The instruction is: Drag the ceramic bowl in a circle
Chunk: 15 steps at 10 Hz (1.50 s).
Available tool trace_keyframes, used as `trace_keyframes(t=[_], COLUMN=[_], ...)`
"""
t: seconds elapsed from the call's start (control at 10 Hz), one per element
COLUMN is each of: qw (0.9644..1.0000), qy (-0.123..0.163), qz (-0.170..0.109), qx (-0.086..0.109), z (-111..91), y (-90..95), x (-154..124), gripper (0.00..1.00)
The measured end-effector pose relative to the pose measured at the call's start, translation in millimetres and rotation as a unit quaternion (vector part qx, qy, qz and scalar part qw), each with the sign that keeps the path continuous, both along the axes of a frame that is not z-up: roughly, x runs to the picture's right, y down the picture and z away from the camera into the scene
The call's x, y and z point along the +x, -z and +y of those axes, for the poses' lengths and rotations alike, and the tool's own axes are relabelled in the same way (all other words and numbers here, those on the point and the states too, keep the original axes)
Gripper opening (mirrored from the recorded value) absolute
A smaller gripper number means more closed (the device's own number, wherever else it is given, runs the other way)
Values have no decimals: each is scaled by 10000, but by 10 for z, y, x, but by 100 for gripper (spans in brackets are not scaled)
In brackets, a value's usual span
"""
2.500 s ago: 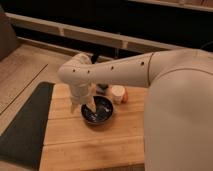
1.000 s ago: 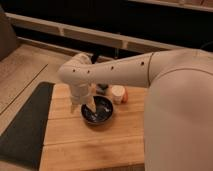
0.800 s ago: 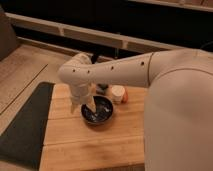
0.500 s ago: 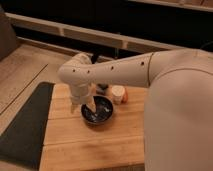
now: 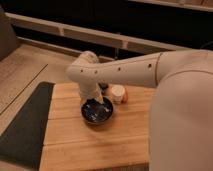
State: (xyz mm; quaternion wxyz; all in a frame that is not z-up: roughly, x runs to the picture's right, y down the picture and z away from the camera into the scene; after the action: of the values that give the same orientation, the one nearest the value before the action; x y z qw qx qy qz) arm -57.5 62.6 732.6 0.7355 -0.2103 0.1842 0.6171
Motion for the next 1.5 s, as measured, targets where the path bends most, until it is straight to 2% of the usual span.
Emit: trace_keyframes(t=[0.2, 0.4, 0.6, 0.8, 0.9, 1.0, 1.1, 1.3, 1.5], qw=[9991, 9944, 9924, 9932, 9954, 9976, 9990, 9990, 9986], qy=[-176, -582, -699, -614, -493, -347, -253, -204, -327], qz=[-268, -579, -670, -671, -557, -344, -28, 348, 416], qx=[294, 664, 765, 725, 612, 495, 354, 168, 22], z=[-161, -332, -377, -342, -231, -110, 21, 162, 270], y=[-58, -39, -20, -26, -78, -166, -308, -519, -780], x=[282, 539, 586, 543, 591, 756, 1035, 1366, 1422], gripper=[65, 65, 65, 65, 65, 65, 65, 65, 65])
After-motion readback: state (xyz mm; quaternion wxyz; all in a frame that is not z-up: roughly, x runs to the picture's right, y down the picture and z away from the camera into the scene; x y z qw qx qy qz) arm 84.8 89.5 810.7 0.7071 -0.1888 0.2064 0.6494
